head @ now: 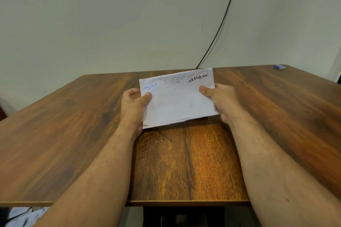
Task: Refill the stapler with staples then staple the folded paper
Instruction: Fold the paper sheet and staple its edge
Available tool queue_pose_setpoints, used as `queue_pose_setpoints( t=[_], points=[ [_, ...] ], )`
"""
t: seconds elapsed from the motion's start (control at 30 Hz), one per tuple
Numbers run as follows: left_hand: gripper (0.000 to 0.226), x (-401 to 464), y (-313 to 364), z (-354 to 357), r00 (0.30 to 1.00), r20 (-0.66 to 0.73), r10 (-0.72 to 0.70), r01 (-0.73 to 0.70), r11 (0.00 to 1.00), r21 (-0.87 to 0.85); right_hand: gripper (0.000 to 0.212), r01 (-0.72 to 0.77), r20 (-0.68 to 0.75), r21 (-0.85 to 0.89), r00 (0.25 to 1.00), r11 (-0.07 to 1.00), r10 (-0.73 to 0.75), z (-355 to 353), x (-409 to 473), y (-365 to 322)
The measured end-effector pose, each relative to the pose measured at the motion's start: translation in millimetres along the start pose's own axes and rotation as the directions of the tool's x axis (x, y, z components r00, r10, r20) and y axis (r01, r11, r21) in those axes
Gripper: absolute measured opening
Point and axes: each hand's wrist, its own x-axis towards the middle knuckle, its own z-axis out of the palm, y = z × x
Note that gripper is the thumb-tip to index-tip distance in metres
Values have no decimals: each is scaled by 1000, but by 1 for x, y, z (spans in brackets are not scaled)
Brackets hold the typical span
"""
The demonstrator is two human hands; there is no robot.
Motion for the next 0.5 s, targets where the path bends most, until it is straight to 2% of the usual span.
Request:
queue_pose_setpoints(
  t=[0.13,0.2,0.37,0.5],
  points=[
    [24,-3,1,0,997,12,75,-74,995,-72,19,-122,53,-32,991,992,124,0,-1,0],
    [17,-4,1,1,995,50,84,-80,994,-77,14,-103,28,-35,994,994,104,1,2,1],
    [26,0,-1,0,982,186,-15,19,1000,-19,4,-44,-11,35,999,998,45,2,2,-1],
    [27,3,-3,0,990,140,-23,27,999,-27,3,-62,-11,79,998,995,63,1,-7,-4]
  ],
)
